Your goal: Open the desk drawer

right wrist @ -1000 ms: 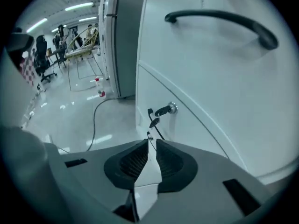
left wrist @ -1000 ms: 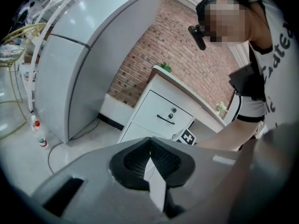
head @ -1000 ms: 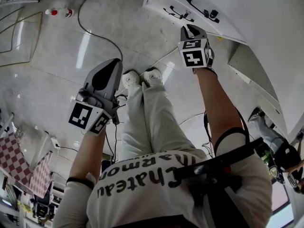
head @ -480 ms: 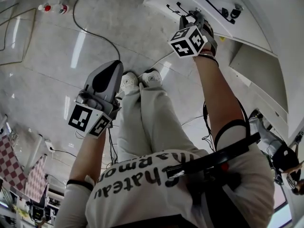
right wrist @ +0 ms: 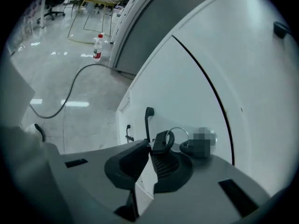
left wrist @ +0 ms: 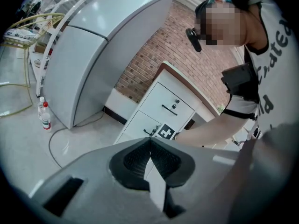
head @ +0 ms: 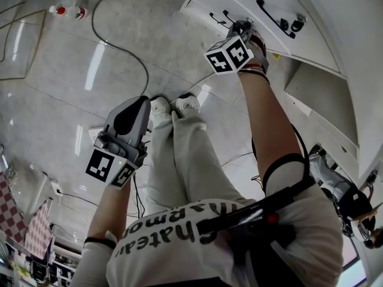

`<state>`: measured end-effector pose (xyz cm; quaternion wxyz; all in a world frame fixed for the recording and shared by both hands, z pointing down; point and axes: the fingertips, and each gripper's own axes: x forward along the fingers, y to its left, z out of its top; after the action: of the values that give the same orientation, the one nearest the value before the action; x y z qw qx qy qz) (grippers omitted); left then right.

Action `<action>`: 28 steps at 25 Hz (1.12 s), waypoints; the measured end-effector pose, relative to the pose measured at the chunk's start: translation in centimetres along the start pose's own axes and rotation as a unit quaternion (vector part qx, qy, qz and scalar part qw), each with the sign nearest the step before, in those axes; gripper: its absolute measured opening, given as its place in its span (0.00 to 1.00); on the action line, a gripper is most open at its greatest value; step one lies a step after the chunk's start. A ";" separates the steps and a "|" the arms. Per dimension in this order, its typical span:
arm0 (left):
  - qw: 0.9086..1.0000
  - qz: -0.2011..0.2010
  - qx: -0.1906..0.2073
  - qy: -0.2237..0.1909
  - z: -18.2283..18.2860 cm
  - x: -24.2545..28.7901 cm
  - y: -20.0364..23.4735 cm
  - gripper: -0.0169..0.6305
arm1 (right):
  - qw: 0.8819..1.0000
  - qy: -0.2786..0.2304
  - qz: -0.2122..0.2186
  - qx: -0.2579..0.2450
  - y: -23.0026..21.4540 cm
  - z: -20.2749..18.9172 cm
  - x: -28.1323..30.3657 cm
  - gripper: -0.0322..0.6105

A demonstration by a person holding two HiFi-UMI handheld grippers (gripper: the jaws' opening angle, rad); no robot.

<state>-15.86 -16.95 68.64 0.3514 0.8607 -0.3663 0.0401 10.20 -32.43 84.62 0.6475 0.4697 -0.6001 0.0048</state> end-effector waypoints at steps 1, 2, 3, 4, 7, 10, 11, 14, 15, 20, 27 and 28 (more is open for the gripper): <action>1.000 0.000 -0.001 0.001 -0.2 -0.1 -0.1 0.05 | 1.000 -0.003 0.003 0.011 0.1 0.1 -0.2 0.09; 1.000 0.001 -0.001 0.003 -0.4 -0.3 -0.2 0.05 | 1.000 -0.006 0.005 0.016 0.4 0.2 -0.5 0.09; 1.000 0.000 -0.003 0.004 -0.6 -0.4 -0.3 0.05 | 1.000 -0.009 0.006 0.018 0.7 0.4 -0.9 0.09; 1.000 -0.001 -0.003 0.005 -0.8 -0.4 -0.5 0.05 | 1.000 -0.012 0.005 0.018 1.2 0.5 -1.3 0.09; 1.000 -0.010 0.000 0.007 -1.2 -0.6 -1.6 0.05 | 0.999 -0.019 0.004 0.026 3.1 0.4 -2.5 0.09; 1.000 -0.007 0.000 -0.002 -0.9 -1.3 -2.2 0.05 | 0.999 -0.026 0.012 0.033 5.2 0.3 -4.1 0.09; 1.000 -0.003 -0.002 -0.006 -0.8 -1.7 -2.3 0.05 | 0.999 -0.030 0.015 0.033 5.8 0.3 -4.6 0.09; 1.000 0.011 -0.007 -0.011 -0.8 -3.1 -2.1 0.05 | 0.999 -0.036 0.023 0.034 7.5 0.0 -6.2 0.09; 1.000 0.017 -0.008 -0.011 -0.8 -3.6 -2.0 0.05 | 0.998 -0.036 0.025 0.035 8.0 -0.1 -6.7 0.09; 0.998 0.060 -0.012 -0.009 -1.1 -5.5 -1.2 0.05 | 0.997 -0.046 0.037 0.040 11.1 0.1 -9.0 0.09; 0.998 0.060 -0.021 -0.021 -1.1 -6.2 -1.3 0.05 | 0.997 -0.040 0.038 0.052 12.9 -0.5 -10.3 0.09; 0.998 0.060 -0.024 -0.027 -0.9 -6.2 -1.3 0.05 | 0.997 -0.040 0.042 0.051 13.1 -0.5 -10.5 0.09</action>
<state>-19.36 -12.03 66.55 0.3591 0.8292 -0.4274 0.0291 0.20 -18.92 84.40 0.5972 0.4765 -0.6437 0.0442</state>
